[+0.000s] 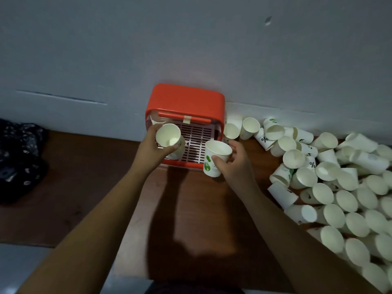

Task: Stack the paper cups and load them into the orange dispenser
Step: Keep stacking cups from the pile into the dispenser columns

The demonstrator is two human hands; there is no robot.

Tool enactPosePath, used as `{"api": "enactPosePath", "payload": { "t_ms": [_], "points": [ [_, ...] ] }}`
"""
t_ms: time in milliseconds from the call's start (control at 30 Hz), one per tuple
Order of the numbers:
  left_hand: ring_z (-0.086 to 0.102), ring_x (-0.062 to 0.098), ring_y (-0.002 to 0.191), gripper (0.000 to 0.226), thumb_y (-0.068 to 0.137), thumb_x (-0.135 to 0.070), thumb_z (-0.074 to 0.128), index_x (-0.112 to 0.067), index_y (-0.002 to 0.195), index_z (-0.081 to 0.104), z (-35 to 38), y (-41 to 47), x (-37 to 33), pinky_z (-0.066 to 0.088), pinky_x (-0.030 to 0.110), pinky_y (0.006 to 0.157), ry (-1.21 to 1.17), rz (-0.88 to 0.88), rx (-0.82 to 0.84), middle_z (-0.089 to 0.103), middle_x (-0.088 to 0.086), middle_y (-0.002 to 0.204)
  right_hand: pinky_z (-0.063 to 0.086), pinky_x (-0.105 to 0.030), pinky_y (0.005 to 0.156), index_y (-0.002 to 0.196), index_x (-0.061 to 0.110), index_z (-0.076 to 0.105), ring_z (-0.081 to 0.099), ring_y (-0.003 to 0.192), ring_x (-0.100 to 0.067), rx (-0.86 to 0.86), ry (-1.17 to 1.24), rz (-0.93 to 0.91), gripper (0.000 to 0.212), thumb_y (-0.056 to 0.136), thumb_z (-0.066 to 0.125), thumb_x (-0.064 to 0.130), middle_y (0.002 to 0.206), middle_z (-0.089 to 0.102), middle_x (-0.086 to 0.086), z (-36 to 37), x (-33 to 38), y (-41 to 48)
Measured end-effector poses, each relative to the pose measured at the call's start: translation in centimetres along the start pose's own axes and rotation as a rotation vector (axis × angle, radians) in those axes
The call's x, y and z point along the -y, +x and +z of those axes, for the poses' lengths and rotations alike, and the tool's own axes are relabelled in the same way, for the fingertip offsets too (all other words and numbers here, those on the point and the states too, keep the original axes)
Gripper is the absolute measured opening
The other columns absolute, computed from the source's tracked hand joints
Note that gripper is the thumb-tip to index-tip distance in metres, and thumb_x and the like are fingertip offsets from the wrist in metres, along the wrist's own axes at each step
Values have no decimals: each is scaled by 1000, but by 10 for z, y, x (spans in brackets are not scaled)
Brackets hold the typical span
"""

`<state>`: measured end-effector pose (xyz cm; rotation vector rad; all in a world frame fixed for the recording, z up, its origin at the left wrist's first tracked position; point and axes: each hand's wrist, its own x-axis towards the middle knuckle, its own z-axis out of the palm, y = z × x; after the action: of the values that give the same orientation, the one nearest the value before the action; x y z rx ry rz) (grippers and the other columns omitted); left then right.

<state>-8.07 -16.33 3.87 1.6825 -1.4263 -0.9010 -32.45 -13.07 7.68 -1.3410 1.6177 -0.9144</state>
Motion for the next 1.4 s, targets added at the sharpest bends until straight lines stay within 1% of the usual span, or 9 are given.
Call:
{"api": "enactPosePath", "payload": {
  "t_ms": [133, 300, 500, 667, 767, 867, 967, 1100, 1400],
  "points": [
    [55, 22, 121, 79, 69, -30, 88, -20, 137, 50, 14, 12, 22, 50, 43, 97, 136, 15, 88, 55, 2, 137, 43, -12, 79, 135, 21, 46, 55, 111, -7, -41, -69, 32, 65, 78, 77, 23, 125, 54, 6, 5, 0, 0],
    [52, 22, 121, 83, 68, -25, 91, -19, 139, 47, 22, 23, 33, 48, 38, 96, 90, 23, 194, 52, -1, 132, 33, -6, 70, 131, 20, 50, 48, 105, -6, -76, -187, 23, 64, 75, 80, 27, 120, 45, 6, 15, 7, 10],
    [57, 12, 122, 85, 72, -37, 90, -33, 144, 44, 15, 23, 44, 54, 27, 90, -65, 14, 293, 54, -14, 137, 54, -28, 85, 122, 19, 49, 57, 105, -10, -42, 12, -36, 60, 73, 83, 25, 117, 56, 1, 44, 31, 31],
    [50, 14, 134, 95, 75, -41, 84, -41, 152, 28, 4, 22, 59, 49, 40, 105, -91, -43, 335, 47, -9, 151, 46, -13, 83, 119, 14, 51, 55, 104, -10, 12, 1, -155, 60, 70, 86, 19, 111, 55, 6, 78, 32, 44],
    [55, 13, 129, 66, 89, -6, 67, -22, 148, 42, 3, 20, 64, 45, 46, 110, -208, -101, 308, 57, -1, 141, 42, -15, 80, 116, 11, 53, 54, 101, -13, 9, -108, -235, 59, 68, 86, 21, 110, 57, 2, 95, 23, 44],
    [60, 9, 119, 43, 96, 2, 53, -14, 136, 57, 1, 16, 52, 46, 38, 109, -407, -202, 232, 65, -3, 129, 42, -17, 81, 115, 9, 55, 55, 101, -17, -27, -181, -260, 61, 66, 87, 24, 109, 59, -4, 110, 19, 44],
    [59, 8, 123, 30, 105, -21, 46, -26, 130, 63, -1, 14, 48, 42, 34, 111, -464, -222, 222, 66, -10, 129, 42, -21, 88, 122, 6, 55, 54, 108, -21, -45, -249, -275, 64, 68, 86, 21, 116, 58, -8, 118, 16, 45],
    [54, 3, 129, 39, 103, -45, 48, -35, 140, 56, -3, 13, 49, 41, 30, 109, -431, -191, 266, 59, -15, 139, 40, -20, 94, 133, 4, 51, 51, 116, -23, -14, -342, -267, 68, 73, 81, 15, 127, 53, -13, 119, 4, 46],
    [57, -11, 112, 43, 100, -23, 60, -27, 142, 53, 9, 23, 56, 47, 13, 89, -255, -50, 308, 60, -17, 130, 33, -20, 96, 146, 15, 41, 45, 128, -15, 178, -393, -76, 81, 76, 81, 29, 144, 48, -4, 108, -13, 59]
  ]
}}
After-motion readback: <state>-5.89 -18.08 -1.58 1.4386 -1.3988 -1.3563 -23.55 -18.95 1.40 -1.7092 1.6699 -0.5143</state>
